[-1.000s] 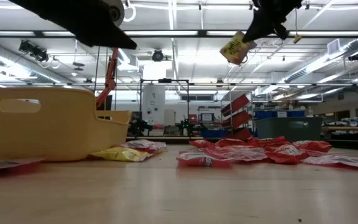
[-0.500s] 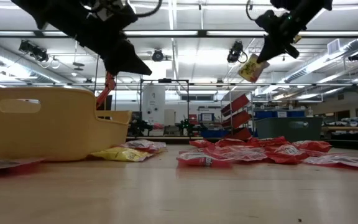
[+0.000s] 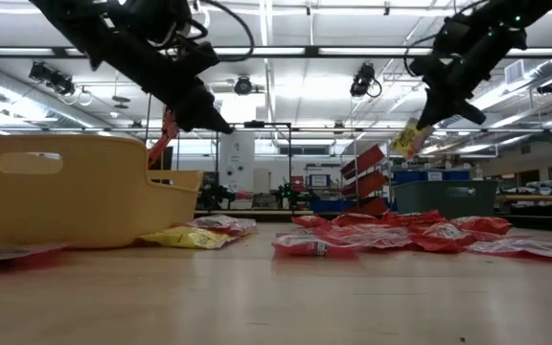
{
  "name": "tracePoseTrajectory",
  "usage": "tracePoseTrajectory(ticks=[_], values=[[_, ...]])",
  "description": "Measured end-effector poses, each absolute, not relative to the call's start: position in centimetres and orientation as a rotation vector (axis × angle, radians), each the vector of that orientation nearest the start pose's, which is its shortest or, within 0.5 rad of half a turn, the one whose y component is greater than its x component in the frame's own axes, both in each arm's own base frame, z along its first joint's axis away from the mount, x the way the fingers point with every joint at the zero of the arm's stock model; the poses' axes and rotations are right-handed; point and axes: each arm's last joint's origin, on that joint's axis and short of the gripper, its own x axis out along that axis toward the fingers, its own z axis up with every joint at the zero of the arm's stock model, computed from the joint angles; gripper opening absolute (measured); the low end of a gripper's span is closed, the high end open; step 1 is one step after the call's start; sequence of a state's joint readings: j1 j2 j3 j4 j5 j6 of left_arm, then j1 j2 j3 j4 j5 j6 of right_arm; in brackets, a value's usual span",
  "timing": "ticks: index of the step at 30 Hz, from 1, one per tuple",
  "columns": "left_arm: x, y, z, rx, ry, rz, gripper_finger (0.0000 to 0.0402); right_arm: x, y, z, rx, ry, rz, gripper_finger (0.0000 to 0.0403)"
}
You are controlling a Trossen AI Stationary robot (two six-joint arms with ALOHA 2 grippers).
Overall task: Sort candy
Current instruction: Put the yellow candy pack into the blue bin
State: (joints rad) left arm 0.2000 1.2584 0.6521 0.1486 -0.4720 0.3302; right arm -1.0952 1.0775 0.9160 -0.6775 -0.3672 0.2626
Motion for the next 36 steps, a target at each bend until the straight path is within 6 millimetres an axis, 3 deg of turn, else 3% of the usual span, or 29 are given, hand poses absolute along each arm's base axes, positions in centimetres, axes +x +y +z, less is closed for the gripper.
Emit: tracePoseTrajectory(ticks=[7,12,17,28,36], values=[[24.0,9.4,22.8,0.351,0.565,0.633,0.0129,8.3,-19.0,27.0,0.897,0.528,-0.844,0.0],[23.3,11.4,23.2,0.286,0.486,0.481,0.0129,8.2,-19.3,26.7,0.922,0.479,-0.864,0.0],[22.7,13.1,23.7,0.249,0.384,0.354,0.0129,8.7,-19.1,26.1,0.915,0.501,-0.915,0.0],[19.9,16.9,25.0,0.242,0.291,0.506,0.0129,10.7,-17.1,24.1,1.07,0.584,-0.898,0.0],[18.1,18.8,25.2,0.183,0.258,0.512,0.0129,11.6,-15.9,22.4,1.088,0.646,-1.006,0.0]])
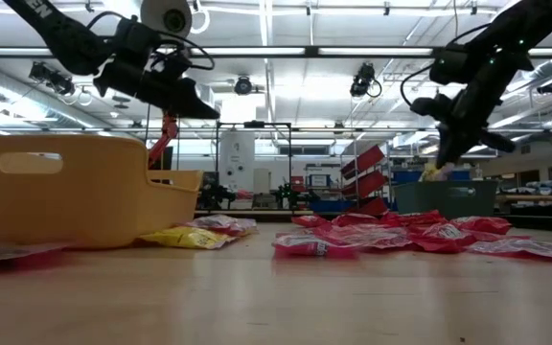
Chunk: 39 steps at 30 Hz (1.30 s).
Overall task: Sort candy
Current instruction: Put the yellow candy pack into the blue bin
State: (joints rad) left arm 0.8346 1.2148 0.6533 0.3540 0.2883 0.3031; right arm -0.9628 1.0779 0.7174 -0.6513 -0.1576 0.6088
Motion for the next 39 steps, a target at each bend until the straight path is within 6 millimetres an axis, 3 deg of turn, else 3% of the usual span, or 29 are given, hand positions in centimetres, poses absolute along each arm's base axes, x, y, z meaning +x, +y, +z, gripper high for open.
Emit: tracePoseTrajectory(ticks=[13,28,39], values=[[16.3,20.3,25.4,0.177,0.228,0.519,0.0129,12.2,-15.5,21.0,1.11,0.594,-1.057,0.0],[16.2,20.4,25.3,0.127,0.218,0.523,0.0129,12.3,-15.3,19.6,1.019,0.592,-1.072,0.0002],[16.2,20.4,25.3,0.104,0.212,0.526,0.0129,12.2,-15.4,19.7,0.987,0.599,-1.082,0.0055]])
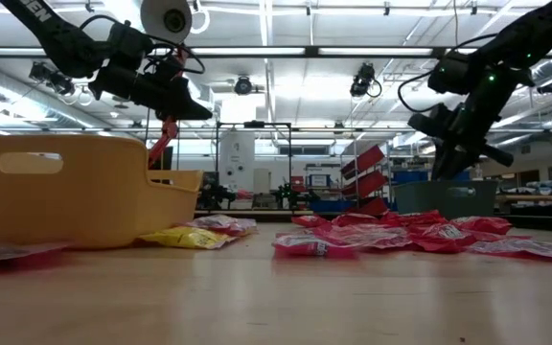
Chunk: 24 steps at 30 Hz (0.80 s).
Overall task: Sort candy
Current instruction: Put the yellow candy pack into the blue bin
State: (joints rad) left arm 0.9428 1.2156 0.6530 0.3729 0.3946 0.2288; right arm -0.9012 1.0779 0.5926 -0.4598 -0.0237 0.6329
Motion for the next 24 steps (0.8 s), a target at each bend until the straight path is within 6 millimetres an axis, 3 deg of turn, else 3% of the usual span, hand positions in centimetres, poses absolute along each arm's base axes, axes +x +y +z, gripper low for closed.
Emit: tracePoseTrajectory(ticks=[10,17,24], values=[[16.2,20.4,25.3,0.076,0.208,0.528,0.0129,12.0,-15.2,20.2,0.971,0.662,-1.132,0.0072],[16.2,20.4,25.2,0.067,0.21,0.528,0.0129,12.1,-15.3,22.2,0.895,0.72,-1.167,0.0072],[16.4,20.0,25.2,0.039,0.193,0.428,0.0129,14.0,-15.1,25.3,0.725,0.692,-1.039,0.0072]])
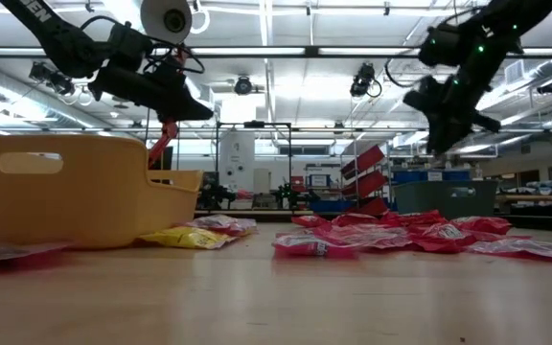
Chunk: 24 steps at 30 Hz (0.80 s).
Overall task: Sort candy
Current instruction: Put the yellow candy pack into the blue bin
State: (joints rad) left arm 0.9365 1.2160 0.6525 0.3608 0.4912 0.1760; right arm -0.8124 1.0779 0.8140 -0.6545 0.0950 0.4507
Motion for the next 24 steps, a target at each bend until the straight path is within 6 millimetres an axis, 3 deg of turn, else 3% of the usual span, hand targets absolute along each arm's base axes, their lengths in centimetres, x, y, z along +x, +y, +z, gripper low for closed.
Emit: tracePoseTrajectory(ticks=[7,12,19,24], values=[[17.6,18.9,25.3,0.015,0.169,0.295,0.0129,17.5,-14.0,28.5,0.407,0.562,-0.79,0.0071],[18.7,17.8,25.3,0.019,0.167,0.238,0.0129,19.9,-12.1,29.3,0.273,0.491,-0.6,0.0071],[19.9,16.6,25.2,0.0,0.179,0.22,0.0129,23.9,-9.7,27.8,0.17,0.523,-0.42,0.0071],[20.3,16.1,24.9,-0.053,0.212,0.267,0.0129,26.8,-9.2,25.9,0.149,0.512,-0.362,0.0071]])
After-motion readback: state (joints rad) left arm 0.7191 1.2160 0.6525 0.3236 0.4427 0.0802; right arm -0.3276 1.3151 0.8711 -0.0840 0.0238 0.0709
